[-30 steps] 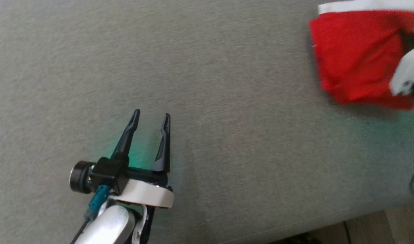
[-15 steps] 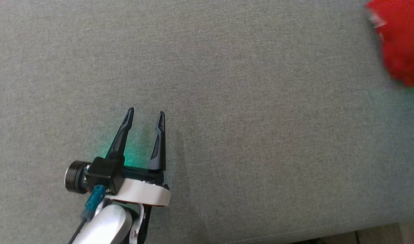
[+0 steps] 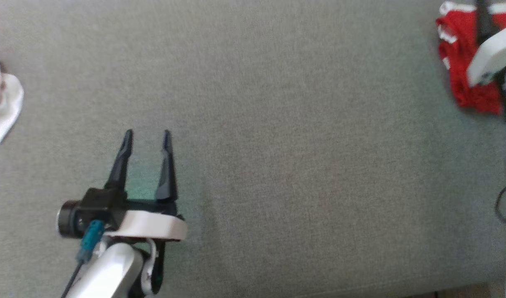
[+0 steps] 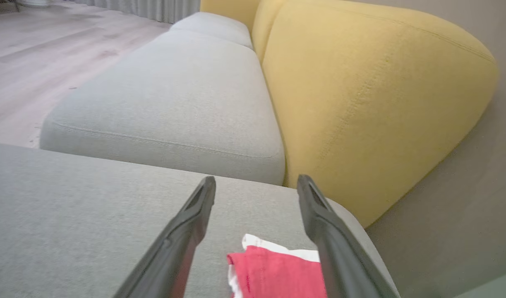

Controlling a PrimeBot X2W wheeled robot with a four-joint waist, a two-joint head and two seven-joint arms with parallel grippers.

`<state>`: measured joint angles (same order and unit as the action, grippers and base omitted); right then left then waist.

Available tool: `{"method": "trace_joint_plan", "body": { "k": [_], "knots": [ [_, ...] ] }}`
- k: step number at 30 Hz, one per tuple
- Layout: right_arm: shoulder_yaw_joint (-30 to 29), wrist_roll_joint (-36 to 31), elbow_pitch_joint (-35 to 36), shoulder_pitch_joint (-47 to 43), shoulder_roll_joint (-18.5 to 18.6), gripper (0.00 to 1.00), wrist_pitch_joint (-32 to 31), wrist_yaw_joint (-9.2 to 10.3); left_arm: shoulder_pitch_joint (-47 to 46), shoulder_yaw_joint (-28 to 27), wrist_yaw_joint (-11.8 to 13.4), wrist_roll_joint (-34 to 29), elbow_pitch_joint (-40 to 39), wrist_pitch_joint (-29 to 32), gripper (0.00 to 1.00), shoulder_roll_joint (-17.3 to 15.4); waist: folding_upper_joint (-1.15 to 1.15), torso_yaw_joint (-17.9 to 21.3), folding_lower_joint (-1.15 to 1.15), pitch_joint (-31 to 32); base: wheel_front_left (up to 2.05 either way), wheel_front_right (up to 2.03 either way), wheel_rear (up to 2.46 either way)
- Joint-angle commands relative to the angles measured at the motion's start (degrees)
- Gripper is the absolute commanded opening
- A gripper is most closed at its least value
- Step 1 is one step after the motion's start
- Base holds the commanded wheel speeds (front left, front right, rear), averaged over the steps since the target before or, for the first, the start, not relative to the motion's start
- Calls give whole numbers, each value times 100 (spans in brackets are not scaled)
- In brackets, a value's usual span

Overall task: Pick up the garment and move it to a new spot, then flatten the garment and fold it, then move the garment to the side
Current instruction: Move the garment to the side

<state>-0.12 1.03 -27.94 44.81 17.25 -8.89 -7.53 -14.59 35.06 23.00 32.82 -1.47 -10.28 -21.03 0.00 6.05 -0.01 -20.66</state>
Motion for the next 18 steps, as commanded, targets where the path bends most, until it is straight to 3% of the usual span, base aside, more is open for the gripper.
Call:
{"method": "trace_joint_plan", "body": {
  "k": [1,7,18],
  "knots": [
    [206,38,236,-233,-92,100,155,4,67,-337,14,85,-22,-100,100,-188,0,-88,1,428,0,0,0],
    [387,140,384,-934,-470,100,443,4,395,-575,-26,355,287,-228,100,-226,0,-259,1,1123,0,0,0],
    [-162,-200,1400,-3287,-1389,100,1013,4,1327,-602,-144,680,612,-347,100,-196,0,-733,1,2083,0,0,0]
  ]
}}
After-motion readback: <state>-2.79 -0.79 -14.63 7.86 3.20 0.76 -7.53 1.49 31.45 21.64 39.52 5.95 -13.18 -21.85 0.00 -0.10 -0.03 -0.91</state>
